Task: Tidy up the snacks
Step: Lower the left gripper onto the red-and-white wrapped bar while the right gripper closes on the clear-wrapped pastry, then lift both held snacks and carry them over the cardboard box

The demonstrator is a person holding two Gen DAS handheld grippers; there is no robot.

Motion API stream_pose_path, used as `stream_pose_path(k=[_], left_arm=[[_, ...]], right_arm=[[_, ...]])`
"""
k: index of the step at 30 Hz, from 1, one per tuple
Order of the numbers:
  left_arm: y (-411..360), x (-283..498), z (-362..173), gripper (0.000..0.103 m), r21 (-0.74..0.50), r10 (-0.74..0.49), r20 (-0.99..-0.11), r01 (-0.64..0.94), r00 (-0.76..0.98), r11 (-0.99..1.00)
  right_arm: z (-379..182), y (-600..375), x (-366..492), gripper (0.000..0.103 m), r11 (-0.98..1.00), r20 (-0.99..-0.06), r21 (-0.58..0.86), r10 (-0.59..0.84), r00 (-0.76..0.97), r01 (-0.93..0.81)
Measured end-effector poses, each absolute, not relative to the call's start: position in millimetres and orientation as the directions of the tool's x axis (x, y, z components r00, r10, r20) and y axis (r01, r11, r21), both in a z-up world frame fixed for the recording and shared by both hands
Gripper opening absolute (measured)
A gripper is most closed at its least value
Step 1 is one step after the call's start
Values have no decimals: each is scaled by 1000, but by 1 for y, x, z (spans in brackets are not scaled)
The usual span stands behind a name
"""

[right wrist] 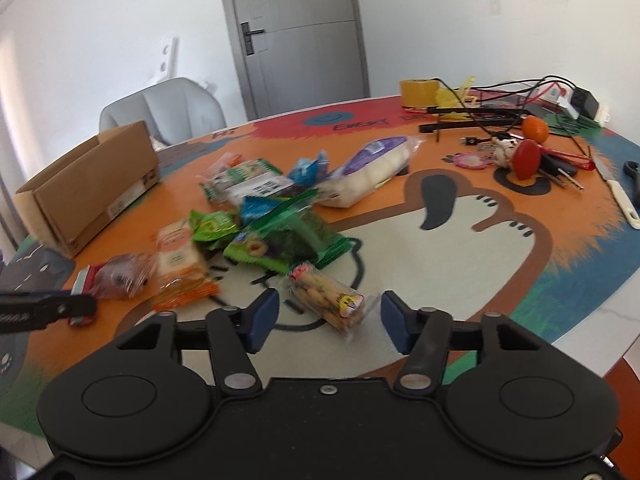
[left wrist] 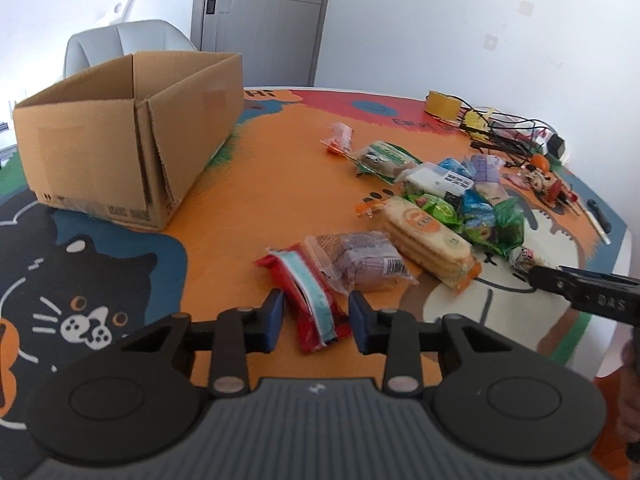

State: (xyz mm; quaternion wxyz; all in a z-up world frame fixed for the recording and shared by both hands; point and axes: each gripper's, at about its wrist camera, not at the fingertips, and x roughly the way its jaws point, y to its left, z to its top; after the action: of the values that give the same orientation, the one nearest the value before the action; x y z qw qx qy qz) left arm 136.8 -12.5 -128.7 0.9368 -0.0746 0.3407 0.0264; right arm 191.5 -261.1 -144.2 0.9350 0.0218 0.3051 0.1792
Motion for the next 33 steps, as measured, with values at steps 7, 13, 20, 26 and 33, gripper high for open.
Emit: stream_pose_path(k=[7, 13, 20, 26, 33], left_arm=[[-14, 144, -131, 36, -98, 21, -634, -107, 773, 989], [-17, 145, -133, 36, -67, 43, -631, -109, 775, 992], [-10, 144, -133, 23, -76, 48, -631, -123, 774, 990], [-2, 138, -130, 21, -101, 38, -638, -132, 769, 986], [9, 125, -120, 20, -121, 41, -621, -148, 783, 982]], right_arm=[[-140, -258, 188, 42, 916, -560, 149, 389, 732, -373], [-142, -254, 195, 46, 916, -555, 136, 386, 737, -377], [-145, -245, 198, 48, 917, -550, 110, 378, 745, -384], [-140, -245, 197, 23, 909, -579, 129, 393, 714, -396], [-132, -232, 190, 21, 883, -571, 186, 454, 684, -431]])
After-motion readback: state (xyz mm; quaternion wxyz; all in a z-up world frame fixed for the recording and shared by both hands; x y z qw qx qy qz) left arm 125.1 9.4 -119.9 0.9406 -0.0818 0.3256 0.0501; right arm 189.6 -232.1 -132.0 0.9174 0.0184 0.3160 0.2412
